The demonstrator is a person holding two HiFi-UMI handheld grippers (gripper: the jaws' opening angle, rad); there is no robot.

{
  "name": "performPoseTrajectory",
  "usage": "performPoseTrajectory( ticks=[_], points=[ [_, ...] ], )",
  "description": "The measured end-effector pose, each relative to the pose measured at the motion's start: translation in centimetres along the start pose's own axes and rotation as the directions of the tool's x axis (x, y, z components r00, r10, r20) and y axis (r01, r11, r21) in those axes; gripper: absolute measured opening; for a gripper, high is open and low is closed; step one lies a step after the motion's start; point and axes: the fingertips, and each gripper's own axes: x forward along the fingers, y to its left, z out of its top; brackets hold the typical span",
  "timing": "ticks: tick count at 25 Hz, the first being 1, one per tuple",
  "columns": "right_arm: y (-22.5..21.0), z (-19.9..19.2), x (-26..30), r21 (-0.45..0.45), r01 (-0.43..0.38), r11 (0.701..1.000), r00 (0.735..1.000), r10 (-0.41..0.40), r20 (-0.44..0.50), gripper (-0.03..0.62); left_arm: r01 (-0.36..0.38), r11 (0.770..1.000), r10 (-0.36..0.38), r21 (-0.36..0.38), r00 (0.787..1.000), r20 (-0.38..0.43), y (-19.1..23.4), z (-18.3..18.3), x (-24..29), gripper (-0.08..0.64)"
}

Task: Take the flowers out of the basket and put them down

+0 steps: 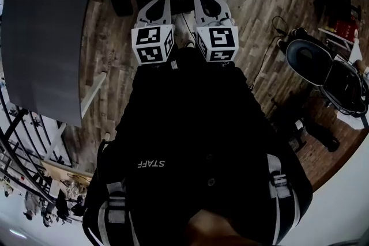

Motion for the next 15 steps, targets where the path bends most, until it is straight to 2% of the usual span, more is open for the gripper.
performPoseTrajectory(
  ticks=[4,11,15],
  points=[
    [-1.7,-0.9,1.6,0.020,0.011,1.000,1.000,-0.011,-0.025,0.014,-0.025,0.999,0.025,0.020,1.000,-0.008,1.3,0.2,2.3,0.000],
    [-5.9,-3.0,4.1,0.023,0.010,1.000,1.000,-0.009,-0.016,0.012,-0.091,0.995,0.091,0.051,0.996,-0.005,1.4,-2.2,7.7,0.000],
    [-8.0,-5.4,7.8,0.029,0.002,1.000,0.999,-0.001,-0.049,0.014,-0.159,0.987,0.159,0.024,0.987,-0.015,2.8,-4.1,11.7,0.000]
  ],
)
